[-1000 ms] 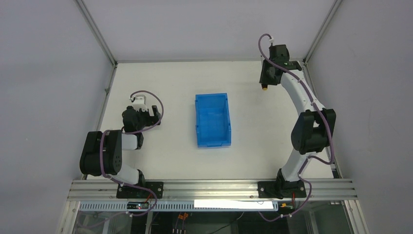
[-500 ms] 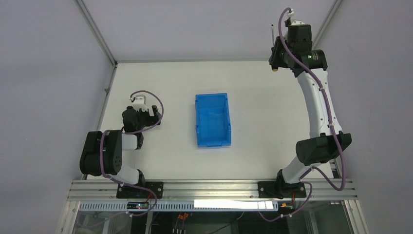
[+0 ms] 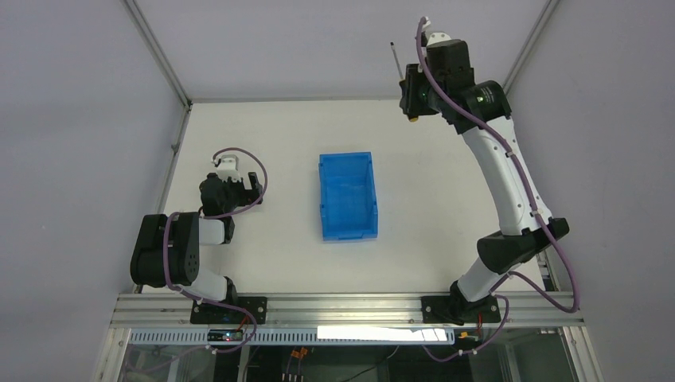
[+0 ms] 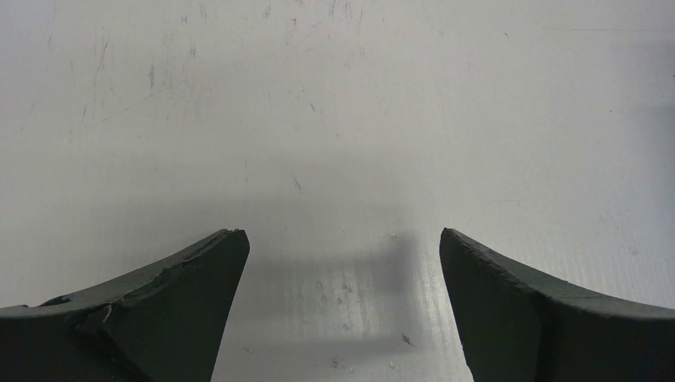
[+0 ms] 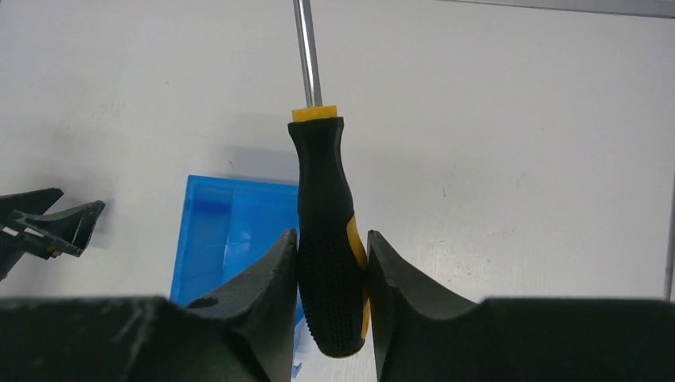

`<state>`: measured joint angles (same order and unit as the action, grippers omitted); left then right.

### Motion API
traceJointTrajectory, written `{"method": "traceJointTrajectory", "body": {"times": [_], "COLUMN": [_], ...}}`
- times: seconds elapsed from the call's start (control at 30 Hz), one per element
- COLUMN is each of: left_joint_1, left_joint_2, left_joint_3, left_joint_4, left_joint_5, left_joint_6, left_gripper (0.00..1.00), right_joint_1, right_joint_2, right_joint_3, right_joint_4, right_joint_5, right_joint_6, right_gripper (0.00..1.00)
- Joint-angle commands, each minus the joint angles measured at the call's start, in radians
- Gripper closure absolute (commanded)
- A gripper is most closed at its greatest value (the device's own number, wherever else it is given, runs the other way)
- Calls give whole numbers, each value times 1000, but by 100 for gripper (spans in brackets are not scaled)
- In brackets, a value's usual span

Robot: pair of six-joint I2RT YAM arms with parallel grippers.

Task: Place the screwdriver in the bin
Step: Place the screwdriver in the bin.

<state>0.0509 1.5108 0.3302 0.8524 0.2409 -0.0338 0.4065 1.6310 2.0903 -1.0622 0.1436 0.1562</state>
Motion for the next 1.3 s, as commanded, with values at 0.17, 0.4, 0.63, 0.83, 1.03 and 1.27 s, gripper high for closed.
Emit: {"method": "traceJointTrajectory", "body": {"times": [0.17, 0.4, 0.63, 0.83, 1.03, 1.27], "left_joint_1": [-8, -8, -8, -8, -8, -8], "left_joint_2": [-2, -2, -3, -1, -2, -1], "left_joint_3": [20, 20, 20, 20, 20, 20], "left_joint_4": [22, 22, 22, 22, 22, 22], "left_joint_5": [-3, -3, -2, -3, -2, -2], "left_joint_6": [13, 13, 13, 13, 13, 13], "left_gripper": [1, 1, 1, 1, 1, 1], "right_joint_1": [184, 319, 408, 447, 467, 491], "right_joint_2": [45, 84, 108, 48, 7, 7], "right_joint_3": [98, 107, 51, -184, -409, -586], "right_joint_4": [8, 22, 55, 173, 278, 358], "right_joint_5": [90, 142, 170, 155, 139, 167], "right_joint_6": [48, 72, 113, 170, 215, 268], "right_gripper": [99, 99, 99, 99, 99, 99]}}
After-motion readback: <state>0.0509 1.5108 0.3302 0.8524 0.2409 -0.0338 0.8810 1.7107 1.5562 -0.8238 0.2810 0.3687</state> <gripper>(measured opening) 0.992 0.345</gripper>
